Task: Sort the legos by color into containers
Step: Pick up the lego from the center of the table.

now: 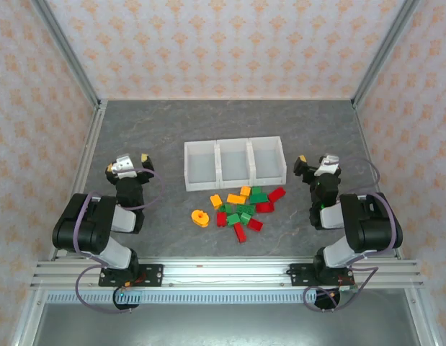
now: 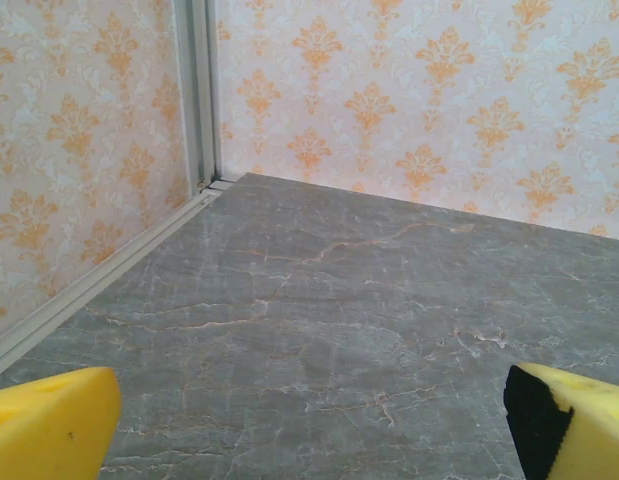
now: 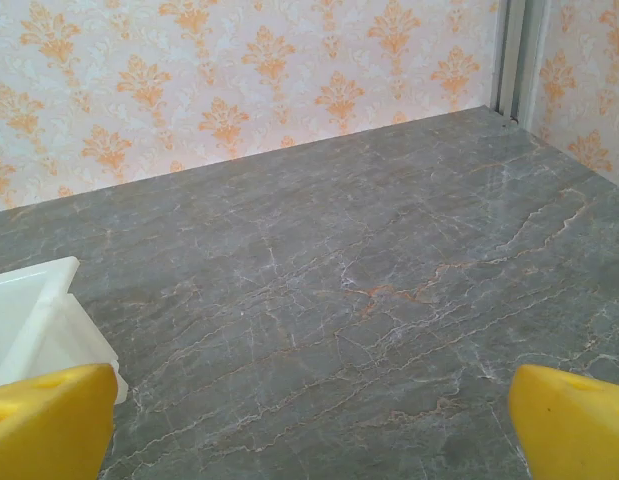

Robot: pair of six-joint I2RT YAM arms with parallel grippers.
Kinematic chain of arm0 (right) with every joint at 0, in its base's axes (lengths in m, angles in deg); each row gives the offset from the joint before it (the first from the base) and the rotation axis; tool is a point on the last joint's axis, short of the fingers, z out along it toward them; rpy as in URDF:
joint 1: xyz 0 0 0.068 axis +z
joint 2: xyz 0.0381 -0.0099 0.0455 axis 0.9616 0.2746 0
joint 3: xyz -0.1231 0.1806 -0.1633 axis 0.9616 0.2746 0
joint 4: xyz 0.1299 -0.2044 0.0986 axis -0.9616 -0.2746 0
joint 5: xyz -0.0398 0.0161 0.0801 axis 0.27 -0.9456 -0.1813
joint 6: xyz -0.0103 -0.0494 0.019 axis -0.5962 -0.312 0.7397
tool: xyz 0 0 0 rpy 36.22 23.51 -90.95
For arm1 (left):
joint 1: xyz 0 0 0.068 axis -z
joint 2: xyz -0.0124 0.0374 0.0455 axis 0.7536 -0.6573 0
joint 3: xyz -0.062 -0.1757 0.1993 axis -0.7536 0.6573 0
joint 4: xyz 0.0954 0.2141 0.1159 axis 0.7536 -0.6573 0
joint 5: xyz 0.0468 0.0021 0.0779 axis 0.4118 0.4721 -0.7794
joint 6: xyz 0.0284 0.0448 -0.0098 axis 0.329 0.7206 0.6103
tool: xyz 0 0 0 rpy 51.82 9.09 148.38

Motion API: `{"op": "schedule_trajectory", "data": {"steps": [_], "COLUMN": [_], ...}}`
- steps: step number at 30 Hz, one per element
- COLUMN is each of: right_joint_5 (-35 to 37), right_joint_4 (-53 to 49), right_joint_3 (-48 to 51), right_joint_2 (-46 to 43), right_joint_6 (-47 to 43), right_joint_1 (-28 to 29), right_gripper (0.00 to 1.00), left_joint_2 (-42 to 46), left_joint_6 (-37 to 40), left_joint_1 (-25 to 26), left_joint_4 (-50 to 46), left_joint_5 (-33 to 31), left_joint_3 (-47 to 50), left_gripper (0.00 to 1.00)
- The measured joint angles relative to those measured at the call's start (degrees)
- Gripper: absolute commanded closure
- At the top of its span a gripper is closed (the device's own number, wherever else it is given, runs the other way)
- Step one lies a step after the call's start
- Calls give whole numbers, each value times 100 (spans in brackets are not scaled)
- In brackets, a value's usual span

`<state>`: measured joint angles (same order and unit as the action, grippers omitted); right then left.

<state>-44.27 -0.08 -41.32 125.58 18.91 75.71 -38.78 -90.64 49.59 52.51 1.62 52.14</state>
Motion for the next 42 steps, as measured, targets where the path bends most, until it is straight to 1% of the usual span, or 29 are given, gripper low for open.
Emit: {"op": "schedule_trajectory", "data": {"steps": [24,26,28,30,32,34,36,38,40,42], "right_joint_5": [24,160,592,1034,1320,1373,1235,907,450,35], "right_joint_4": [-39,-37,-249,-1102,-2114,-3082,-3884,-4695,-5587,-6371], "right_joint_3": [-4,-2,0,-85,-376,-802,-1180,-1532,-1910,-2225], "right_joint_2": [0,-11,-232,-966,-1843,-2664,-3287,-3713,-3976,-4046], "right_joint_6": [4,35,157,509,953,1353,1650,1869,2063,2210], "right_joint_1": [-22,-17,20,24,-26,-76,-85,-85,-85,-85], "right_gripper": [0,0,0,0,0,0,0,0,0,0], "left_joint_2": [0,0,70,590,1523,2430,3018,3421,3755,3932], "left_joint_6": [0,0,48,103,24,-293,-728,-1137,-1591,-1941], "left_joint_1": [0,2,50,295,540,625,629,664,752,846], "left_joint_4": [-31,-28,-55,-476,-1272,-2256,-3191,-4074,-5069,-5917], "left_joint_5": [57,59,33,-114,-168,-273,-304,-278,-199,-66], "left_joint_3": [0,0,22,61,-48,-487,-1064,-1537,-1932,-2188], "left_gripper": [1,1,1,1,1,1,1,1,1,1]}}
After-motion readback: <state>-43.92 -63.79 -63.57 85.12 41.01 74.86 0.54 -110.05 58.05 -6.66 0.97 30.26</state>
